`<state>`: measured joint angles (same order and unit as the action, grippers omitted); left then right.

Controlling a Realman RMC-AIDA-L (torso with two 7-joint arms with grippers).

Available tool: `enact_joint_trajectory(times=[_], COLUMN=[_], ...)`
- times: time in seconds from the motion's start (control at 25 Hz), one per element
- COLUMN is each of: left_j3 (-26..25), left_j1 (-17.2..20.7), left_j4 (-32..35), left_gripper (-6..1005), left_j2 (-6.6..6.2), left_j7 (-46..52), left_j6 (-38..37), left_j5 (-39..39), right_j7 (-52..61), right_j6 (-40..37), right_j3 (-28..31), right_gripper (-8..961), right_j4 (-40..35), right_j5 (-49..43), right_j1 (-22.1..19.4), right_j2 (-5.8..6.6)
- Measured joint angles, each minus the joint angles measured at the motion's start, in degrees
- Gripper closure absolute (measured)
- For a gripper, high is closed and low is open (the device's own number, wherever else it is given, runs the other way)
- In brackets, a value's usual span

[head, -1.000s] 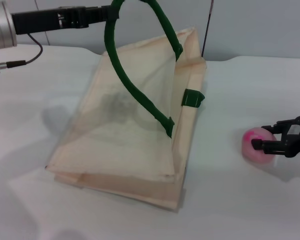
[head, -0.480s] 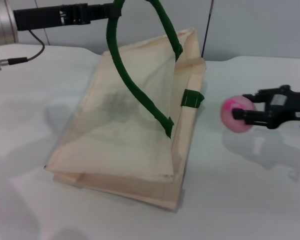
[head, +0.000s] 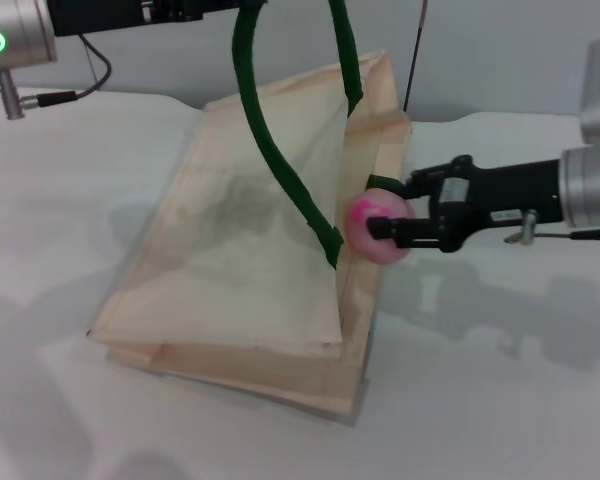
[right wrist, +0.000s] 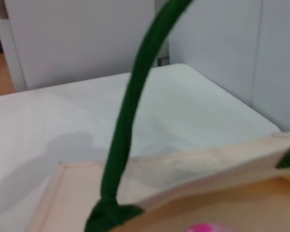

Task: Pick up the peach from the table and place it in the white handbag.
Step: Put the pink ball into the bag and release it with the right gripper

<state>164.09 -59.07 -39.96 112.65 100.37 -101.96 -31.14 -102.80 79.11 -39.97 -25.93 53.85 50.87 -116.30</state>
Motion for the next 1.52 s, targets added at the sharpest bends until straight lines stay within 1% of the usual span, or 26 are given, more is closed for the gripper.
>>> enact_joint_trajectory(times=[0.16,0.4,0.76,1.0,1.16,1.36,1.52], left_j3=[0.00,0.00,0.00,0.00,0.00,0.00,0.00], left_j1=[-0.55,-1.17,-1.47,-1.25,-0.95,-0.46,-0.08], left_j4=[1.21,1.37,1.41,1.40,1.38,1.37,1.37], left_gripper=[884,884,870,849,835,817,803], left_j2=[-0.16,-0.41,-0.72,-0.82,-0.82,-0.81,-0.79], left_j7=[0.00,0.25,1.33,1.46,1.37,1.18,1.07], left_j6=[0.00,-0.85,-1.31,-1.32,-1.30,-1.23,-1.17], left_j5=[-0.69,-2.46,-5.96,-6.40,-6.41,-6.99,-7.29], right_j7=[-1.86,-3.70,-6.59,-8.48,-10.33,-10.00,-9.95], right_j6=[-1.06,-5.49,-11.61,-12.36,-11.74,-11.18,-10.79], right_j3=[-0.07,-0.16,-0.20,-0.20,-0.20,-0.01,0.29], right_gripper=[461,463,467,470,472,474,367], right_j4=[2.98,7.65,12.72,13.91,14.96,15.15,15.17], right_j5=[0.51,0.55,0.55,0.56,0.55,0.55,0.55], right_j1=[2.51,6.25,9.44,10.37,10.65,10.67,10.65], right_j2=[-0.10,-0.24,-0.35,-0.66,-0.64,-0.61,-0.57])
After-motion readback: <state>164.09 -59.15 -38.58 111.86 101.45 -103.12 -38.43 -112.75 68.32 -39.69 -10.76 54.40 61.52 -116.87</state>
